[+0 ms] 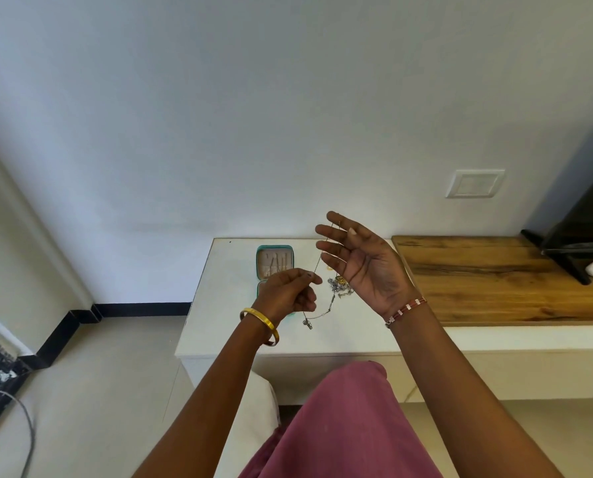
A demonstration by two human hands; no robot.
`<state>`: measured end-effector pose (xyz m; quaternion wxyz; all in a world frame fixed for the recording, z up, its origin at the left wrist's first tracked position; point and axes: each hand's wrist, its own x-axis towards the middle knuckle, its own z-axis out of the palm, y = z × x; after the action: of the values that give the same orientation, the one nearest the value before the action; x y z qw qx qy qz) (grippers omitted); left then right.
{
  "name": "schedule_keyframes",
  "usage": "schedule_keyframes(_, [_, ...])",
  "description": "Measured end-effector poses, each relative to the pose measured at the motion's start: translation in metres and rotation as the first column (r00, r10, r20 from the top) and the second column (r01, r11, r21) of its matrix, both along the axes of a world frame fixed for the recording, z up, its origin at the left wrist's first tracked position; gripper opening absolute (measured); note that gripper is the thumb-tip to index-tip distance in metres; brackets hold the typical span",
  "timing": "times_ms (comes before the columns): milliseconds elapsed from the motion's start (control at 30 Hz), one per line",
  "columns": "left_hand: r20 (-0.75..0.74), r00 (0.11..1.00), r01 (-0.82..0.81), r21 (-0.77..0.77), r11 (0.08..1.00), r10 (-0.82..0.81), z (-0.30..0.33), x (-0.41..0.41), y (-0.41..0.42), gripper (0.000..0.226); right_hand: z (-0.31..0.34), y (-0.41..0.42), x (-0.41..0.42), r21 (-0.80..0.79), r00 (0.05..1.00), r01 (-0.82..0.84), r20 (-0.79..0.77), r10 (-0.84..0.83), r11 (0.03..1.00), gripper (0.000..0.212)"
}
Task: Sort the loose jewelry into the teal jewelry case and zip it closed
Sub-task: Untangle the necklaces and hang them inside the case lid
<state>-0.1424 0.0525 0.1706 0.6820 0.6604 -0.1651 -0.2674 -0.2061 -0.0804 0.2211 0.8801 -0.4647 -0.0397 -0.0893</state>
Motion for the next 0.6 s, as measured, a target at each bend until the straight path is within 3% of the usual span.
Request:
schedule_keyframes(267, [0.278,0.943,-0.202,0.044,0.978,0.183,-0.006,-0.003,-0.004,0.016,0.005,0.000,-0.001,0.034,0.999,0.033,0.034,-0.034,0.999,0.037])
schedule_keyframes(467, [0.290,0.941,-0.189,0.020,0.982,0.175,-0.012,-0.009,-0.004,0.023,0.007,-0.001,-0.001,0.140,0.994,0.081,0.067,-0.091,0.987,0.037])
schedule_keyframes(533, [0.275,0.947,-0.183,0.025,0.983,0.170,-0.013,-0.008,-0.004,0.024,0.007,-0.005,-0.002,0.046,0.990,0.131,0.052,-0.134,0.990,0.040])
schedule_keyframes(600, [0.263,0.951,-0.178,0.032,0.983,0.164,-0.014,-0.007,-0.001,0.024,0.007,-0.009,-0.004,-0.167,0.976,0.217,0.013,-0.218,0.962,0.040])
